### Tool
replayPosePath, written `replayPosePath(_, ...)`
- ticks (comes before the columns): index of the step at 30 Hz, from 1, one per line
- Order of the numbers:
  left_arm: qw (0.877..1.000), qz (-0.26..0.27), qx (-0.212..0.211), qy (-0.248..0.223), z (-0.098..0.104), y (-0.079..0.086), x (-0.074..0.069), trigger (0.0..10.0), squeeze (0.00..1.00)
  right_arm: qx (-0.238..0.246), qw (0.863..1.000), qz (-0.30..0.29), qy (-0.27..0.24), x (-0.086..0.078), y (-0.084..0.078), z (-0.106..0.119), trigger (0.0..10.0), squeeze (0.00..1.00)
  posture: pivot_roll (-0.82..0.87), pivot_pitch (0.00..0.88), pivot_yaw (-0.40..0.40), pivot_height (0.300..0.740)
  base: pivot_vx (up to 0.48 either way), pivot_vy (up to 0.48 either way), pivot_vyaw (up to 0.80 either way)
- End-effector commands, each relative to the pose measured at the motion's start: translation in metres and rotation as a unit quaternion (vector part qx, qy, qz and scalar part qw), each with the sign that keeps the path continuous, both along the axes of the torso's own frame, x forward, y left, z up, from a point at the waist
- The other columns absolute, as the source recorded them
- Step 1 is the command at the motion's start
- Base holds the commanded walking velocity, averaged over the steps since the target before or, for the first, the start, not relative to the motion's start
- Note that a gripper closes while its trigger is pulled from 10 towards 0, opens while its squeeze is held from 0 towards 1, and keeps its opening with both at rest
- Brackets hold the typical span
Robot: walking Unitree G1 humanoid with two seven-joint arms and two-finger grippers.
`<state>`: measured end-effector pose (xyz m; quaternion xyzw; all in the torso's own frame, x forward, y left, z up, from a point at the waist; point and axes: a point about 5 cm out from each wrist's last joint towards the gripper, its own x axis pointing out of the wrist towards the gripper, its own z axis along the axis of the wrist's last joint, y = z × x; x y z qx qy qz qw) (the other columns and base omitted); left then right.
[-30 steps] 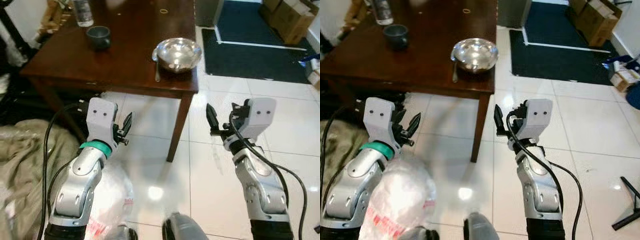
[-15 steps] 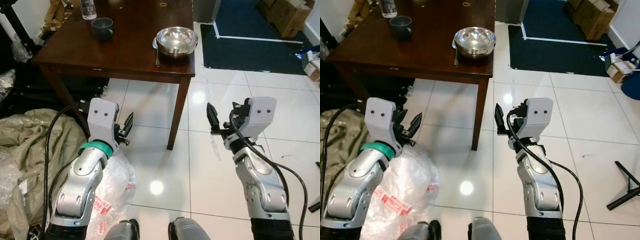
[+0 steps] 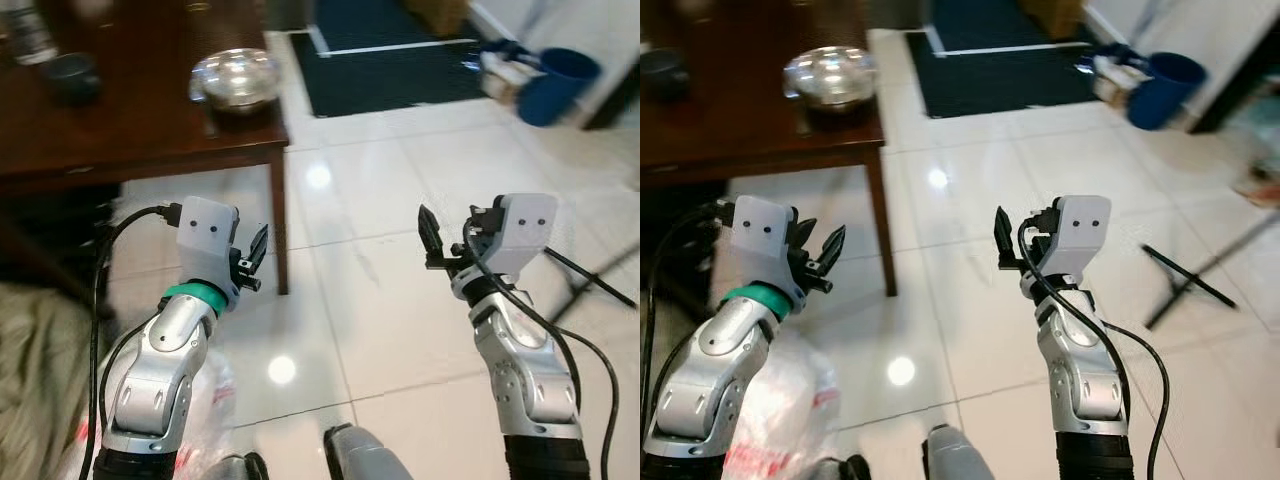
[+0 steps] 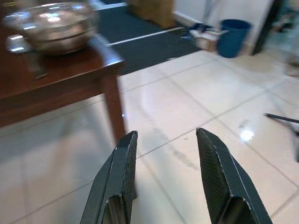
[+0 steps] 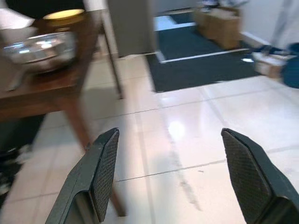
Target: Setting the table
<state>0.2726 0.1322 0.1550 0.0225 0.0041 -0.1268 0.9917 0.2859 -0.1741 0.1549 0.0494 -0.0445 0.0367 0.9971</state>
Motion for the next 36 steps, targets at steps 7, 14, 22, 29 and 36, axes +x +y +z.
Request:
replayPosePath(7, 1.0, 0.003, 0.004, 0.01, -0.0055, 0.0004, 0.0, 10.0, 0.0, -0.002, 1.0, -0.001, 0.014, 0.0, -0.0005, -0.0045, 10.0, 0.0, -0.16, 0.011, 0.058, 0.74, 0.0, 0.0, -0.8)
replayPosePath(14, 1.0, 0.003, 0.003, 0.01, -0.0055, -0.0001, 0.0002, 10.0, 0.0, -0.003, 1.0, 0.001, 0.013, 0.0001, 0.0, -0.004, 10.0, 0.0, -0.16, 0.011, 0.058, 0.74, 0.0, 0.0, -0.8)
replayPosePath(22, 1.0, 0.001, 0.003, 0.009, -0.0056, -0.0008, 0.0012, 10.0, 0.0, -0.004, 1.0, 0.004, 0.012, 0.0, 0.0009, -0.0035, 10.0, 0.0, -0.16, 0.01, 0.058, 0.74, 0.0, 0.0, -0.8)
replayPosePath(29, 1.0, 0.0, 0.002, 0.009, -0.0056, -0.0014, 0.0017, 10.0, 0.0, -0.005, 1.0, 0.005, 0.012, 0.0002, 0.0008, -0.0035, 10.0, 0.0, -0.16, 0.009, 0.057, 0.74, 0.0, 0.0, -0.8)
replayPosePath(36, 1.0, -0.001, 0.001, 0.008, -0.0057, -0.003, 0.0024, 10.0, 0.0, -0.007, 1.0, 0.006, 0.011, 0.0007, 0.0007, -0.0029, 10.0, 0.0, -0.16, 0.002, 0.054, 0.74, 0.0, 0.0, -0.8)
